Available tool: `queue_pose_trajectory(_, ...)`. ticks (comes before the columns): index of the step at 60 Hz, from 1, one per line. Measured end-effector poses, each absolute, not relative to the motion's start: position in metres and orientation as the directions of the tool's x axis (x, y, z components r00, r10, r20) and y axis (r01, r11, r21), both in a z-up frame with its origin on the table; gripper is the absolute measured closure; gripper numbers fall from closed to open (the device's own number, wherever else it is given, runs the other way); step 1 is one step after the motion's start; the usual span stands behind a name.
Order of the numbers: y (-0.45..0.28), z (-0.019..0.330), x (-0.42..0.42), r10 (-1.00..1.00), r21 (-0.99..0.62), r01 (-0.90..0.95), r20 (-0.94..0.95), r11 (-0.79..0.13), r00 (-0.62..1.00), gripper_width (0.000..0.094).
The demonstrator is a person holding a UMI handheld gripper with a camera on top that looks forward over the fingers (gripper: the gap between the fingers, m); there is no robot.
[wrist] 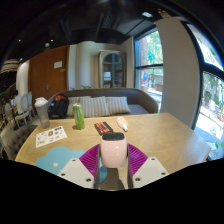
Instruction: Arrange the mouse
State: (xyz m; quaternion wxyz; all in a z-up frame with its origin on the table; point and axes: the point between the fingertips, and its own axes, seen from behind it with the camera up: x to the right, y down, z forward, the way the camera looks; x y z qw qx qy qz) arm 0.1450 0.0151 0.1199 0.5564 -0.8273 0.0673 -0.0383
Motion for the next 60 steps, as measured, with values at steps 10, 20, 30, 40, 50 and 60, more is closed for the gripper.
queue_pose_trajectory(10, 0.013, 0.142, 0.021, -0.040, -0.944, -0.016, -0.003, -0.329, 0.999, 0.0559)
queue_pose_trajectory(20, 0.021, 0.038, -0.045, 0.005, -0.863, -0.031, -0.039, -0.504, 0.999, 0.0560)
queue_pose_trajectory(30, 0.022, -0.008, -0.030, -0.070, -0.812, -0.079, -0.048, -0.579, 0.996, 0.0551)
queue_pose_trajectory(40, 0.018, -0.010, -0.029, -0.040, -0.793, -0.050, -0.032, -0.607, 0.999, 0.0396)
queue_pose_trajectory(50, -0.015, 0.011, -0.040, 0.086, -0.800, 0.010, -0.052, -0.600, 0.995, 0.0086)
queue_pose_trajectory(60, -0.073, 0.030, -0.025, 0.137, -0.809, 0.013, -0.084, -0.588, 0.987, 0.0089)
